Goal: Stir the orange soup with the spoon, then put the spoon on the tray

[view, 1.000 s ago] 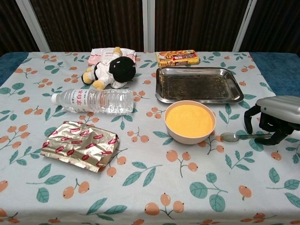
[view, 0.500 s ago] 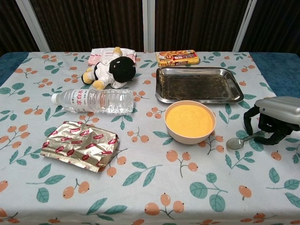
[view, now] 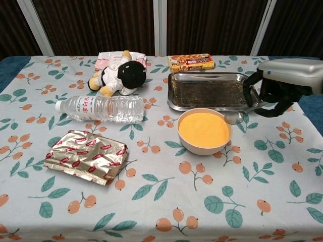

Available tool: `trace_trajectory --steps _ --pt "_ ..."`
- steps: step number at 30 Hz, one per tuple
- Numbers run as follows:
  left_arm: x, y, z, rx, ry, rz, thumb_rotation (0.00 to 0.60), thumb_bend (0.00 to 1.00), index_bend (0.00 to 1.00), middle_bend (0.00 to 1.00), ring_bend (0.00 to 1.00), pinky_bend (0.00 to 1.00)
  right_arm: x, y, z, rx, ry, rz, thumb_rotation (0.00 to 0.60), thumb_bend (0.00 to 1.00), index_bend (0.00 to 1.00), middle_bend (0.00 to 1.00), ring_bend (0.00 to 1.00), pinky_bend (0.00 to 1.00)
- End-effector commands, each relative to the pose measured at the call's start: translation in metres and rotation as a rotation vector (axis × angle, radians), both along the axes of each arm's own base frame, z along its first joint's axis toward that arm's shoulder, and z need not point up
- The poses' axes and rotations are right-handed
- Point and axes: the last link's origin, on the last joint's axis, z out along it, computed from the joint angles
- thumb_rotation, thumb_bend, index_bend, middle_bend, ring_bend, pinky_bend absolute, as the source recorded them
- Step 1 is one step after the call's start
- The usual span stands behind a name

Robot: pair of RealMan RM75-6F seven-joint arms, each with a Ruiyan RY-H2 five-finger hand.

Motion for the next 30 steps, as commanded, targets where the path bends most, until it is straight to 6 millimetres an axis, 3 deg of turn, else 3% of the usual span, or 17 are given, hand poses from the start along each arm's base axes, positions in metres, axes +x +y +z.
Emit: trace_trajectory --steps 1,6,12,17,21,30 --pt "-0.001 -0.001 0.000 0.002 -0.001 0.004 0.600 0.06 0.22 0.14 0.12 0.13 0.018 -0.009 -0.017 0.022 0.004 0.024 0.600 0.33 0.57 0.94 0.95 1.00" --pt "-0.003 -0.004 0.001 0.006 -0.006 0.015 0.600 0.06 0.22 0.14 0.12 0.13 0.035 -0.016 -0.034 0.031 0.040 0.056 0.600 0.33 0.55 0.94 0.95 1.00" --pt "-0.006 -0.005 0.000 0.008 -0.012 0.023 0.600 0.06 0.22 0.14 0.12 0.13 0.036 -0.014 -0.036 0.050 0.099 0.061 0.600 0.33 0.44 0.94 0.95 1.00" --pt "-0.005 -0.005 0.000 0.010 -0.012 0.014 0.600 0.06 0.22 0.14 0.12 0.13 0.041 -0.013 -0.033 0.041 0.084 0.063 0.600 0.20 0.34 0.94 0.95 1.00" --pt "-0.005 -0.005 0.000 0.010 -0.012 0.013 0.600 0.06 0.22 0.14 0.12 0.13 0.043 -0.013 -0.031 0.024 0.062 0.064 0.600 0.17 0.36 0.95 0.95 1.00" --pt "-0.007 -0.006 -0.001 0.007 -0.019 0.022 0.600 0.06 0.22 0.14 0.12 0.13 0.039 -0.007 -0.040 0.037 0.070 0.043 0.600 0.25 0.44 0.95 0.95 1.00"
